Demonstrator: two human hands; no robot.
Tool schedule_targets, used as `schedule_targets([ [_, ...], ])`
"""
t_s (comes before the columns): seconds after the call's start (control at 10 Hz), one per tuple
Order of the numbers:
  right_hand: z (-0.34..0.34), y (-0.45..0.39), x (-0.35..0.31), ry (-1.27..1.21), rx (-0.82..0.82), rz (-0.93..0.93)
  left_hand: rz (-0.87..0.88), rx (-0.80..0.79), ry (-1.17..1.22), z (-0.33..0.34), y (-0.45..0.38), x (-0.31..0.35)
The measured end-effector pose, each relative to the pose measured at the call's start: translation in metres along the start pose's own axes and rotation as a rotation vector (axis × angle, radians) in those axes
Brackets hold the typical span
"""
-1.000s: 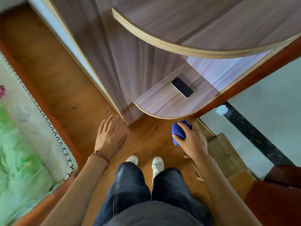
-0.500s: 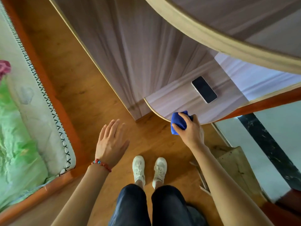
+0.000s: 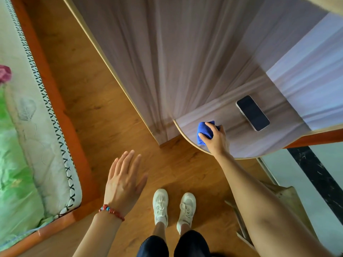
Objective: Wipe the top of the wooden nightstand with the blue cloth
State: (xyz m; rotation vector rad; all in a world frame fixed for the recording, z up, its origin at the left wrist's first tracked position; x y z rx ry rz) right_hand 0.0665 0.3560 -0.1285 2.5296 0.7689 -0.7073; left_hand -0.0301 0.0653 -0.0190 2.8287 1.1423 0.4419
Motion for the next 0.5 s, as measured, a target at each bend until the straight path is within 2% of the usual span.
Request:
schedule_targets([
  [0.3,0.008,-0.003,0.018,0.135,-0.073,0.047,-0.025,-0.032,-0.004,0.011,0.012,-0.011],
  [0.4,-0.005,0.001,0.007,0.251,-0.065,-0.004,-0.012,0.016,0.014,0.003,0.013,-0.014],
  [0.5,-0.025,0.018,-0.022,0.339,0.009,-0.152,-0.025,0.007,0.026,-0.005,0.016,-0.018],
])
Point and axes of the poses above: each hand's wrist, its own y-axis away from the middle knuckle, its own z-axis out of the palm, x = y × z, the point moved 10 cm from there along -y, towards the middle knuckle, and after that the axes turned 1 degree about x, right-handed, at the moved point
